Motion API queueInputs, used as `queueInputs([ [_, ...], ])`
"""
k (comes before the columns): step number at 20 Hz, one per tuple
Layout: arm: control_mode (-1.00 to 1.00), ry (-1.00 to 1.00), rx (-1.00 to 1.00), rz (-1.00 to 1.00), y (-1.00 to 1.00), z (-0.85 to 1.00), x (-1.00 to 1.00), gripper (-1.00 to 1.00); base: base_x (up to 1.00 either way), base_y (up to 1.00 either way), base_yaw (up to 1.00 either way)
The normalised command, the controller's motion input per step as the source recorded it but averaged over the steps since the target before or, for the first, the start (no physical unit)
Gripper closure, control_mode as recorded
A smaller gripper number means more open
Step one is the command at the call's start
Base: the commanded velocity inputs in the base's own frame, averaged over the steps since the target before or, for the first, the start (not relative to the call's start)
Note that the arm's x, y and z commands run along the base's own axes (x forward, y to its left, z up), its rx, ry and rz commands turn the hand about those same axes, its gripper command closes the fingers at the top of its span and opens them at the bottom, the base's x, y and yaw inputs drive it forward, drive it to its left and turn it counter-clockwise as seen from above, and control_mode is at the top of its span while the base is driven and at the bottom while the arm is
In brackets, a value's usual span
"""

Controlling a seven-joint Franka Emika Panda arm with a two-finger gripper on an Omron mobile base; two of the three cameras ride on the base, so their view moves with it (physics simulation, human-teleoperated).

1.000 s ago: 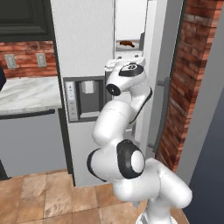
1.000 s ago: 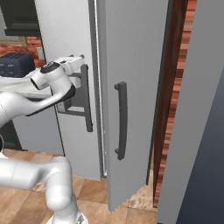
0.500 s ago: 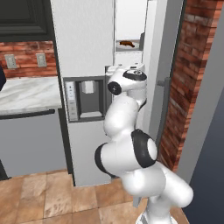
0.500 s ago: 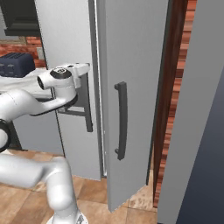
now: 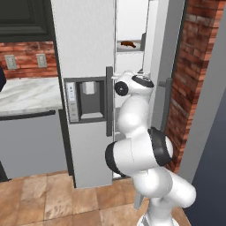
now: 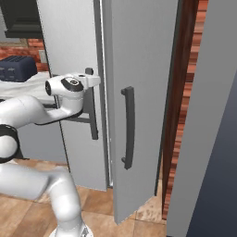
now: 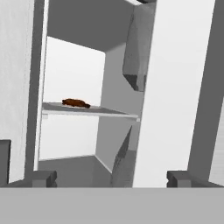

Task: Retrieve the chicken drumstick from the fridge and place it on the saucepan with marinade on the stove.

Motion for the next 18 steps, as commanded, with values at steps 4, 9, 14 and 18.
queueInputs([
  [4, -1.0, -0.05, 0.0, -0.07, -0.17, -0.26, 0.0, -1.0, 0.0, 0.0, 0.0],
  [9, -1.0, -0.05, 0.0, -0.06, -0.07, -0.21, 0.0, -1.0, 0.0, 0.0, 0.0],
  [14, -1.0, -0.06, 0.0, -0.04, -0.03, -0.24, 0.13, -1.0, 0.0, 0.0, 0.0],
  [18, -1.0, -0.08, 0.0, 0.0, -0.01, -0.26, 0.25, -1.0, 0.0, 0.0, 0.0],
])
